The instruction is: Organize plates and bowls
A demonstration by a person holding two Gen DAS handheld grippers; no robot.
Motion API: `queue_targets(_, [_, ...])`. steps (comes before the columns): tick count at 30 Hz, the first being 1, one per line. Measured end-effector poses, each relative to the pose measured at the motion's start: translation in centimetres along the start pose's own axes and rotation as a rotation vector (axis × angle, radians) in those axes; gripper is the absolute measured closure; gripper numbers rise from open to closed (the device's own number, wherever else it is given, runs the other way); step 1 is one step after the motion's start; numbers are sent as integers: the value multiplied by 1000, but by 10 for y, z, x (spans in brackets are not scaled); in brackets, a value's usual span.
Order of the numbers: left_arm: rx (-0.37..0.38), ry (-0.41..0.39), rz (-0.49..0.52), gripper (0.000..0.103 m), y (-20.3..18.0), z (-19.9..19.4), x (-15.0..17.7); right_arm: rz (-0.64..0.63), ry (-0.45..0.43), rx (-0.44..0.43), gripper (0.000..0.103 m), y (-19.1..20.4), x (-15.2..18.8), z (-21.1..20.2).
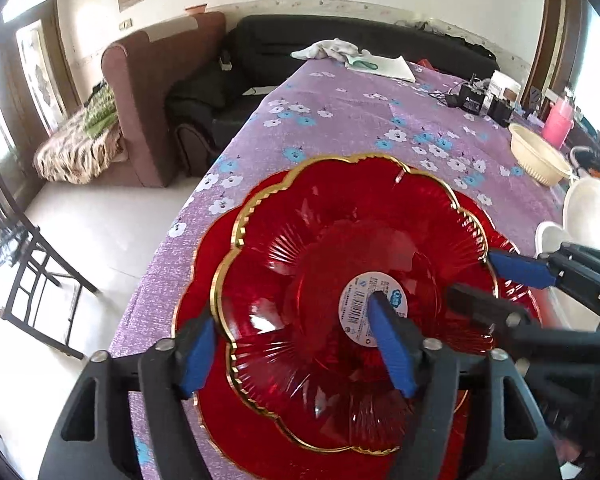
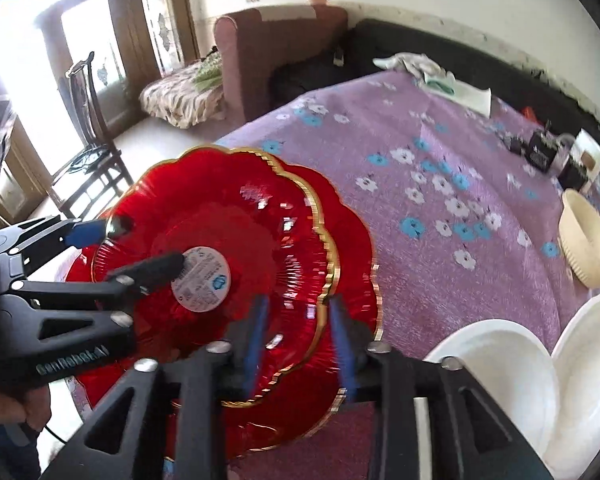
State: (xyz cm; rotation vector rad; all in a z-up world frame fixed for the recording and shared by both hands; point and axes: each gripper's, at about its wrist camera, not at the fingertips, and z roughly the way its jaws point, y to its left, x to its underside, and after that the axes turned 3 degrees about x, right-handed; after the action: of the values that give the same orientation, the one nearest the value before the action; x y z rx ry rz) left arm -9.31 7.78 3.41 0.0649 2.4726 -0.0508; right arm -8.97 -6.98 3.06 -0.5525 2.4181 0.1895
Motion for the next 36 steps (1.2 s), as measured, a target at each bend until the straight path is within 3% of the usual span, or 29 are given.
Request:
queue_targets(11, [-59, -21, 58, 30, -8, 1, 6, -85, -121, 158, 59, 22, 20, -12])
queue_targets(18, [-140, -87, 109, 22, -22, 2, 17, -66, -189, 160, 58, 23, 35, -35])
queue_targets(21, [-205, -172, 110, 12, -26, -6, 23, -29, -236, 184, 47, 13, 46, -51])
queue_targets(24, [-213, -196, 101, 8, -30, -6, 29, 43, -298, 177, 47, -8, 64, -68])
queue_targets(29, [-300, -270, 125, 6, -39, -12, 33, 180, -432, 151, 46, -52, 96, -100])
queue_targets(36, [-294, -318, 91, 6, -33, -23, 41, 428, -459, 37, 46, -115, 121, -111])
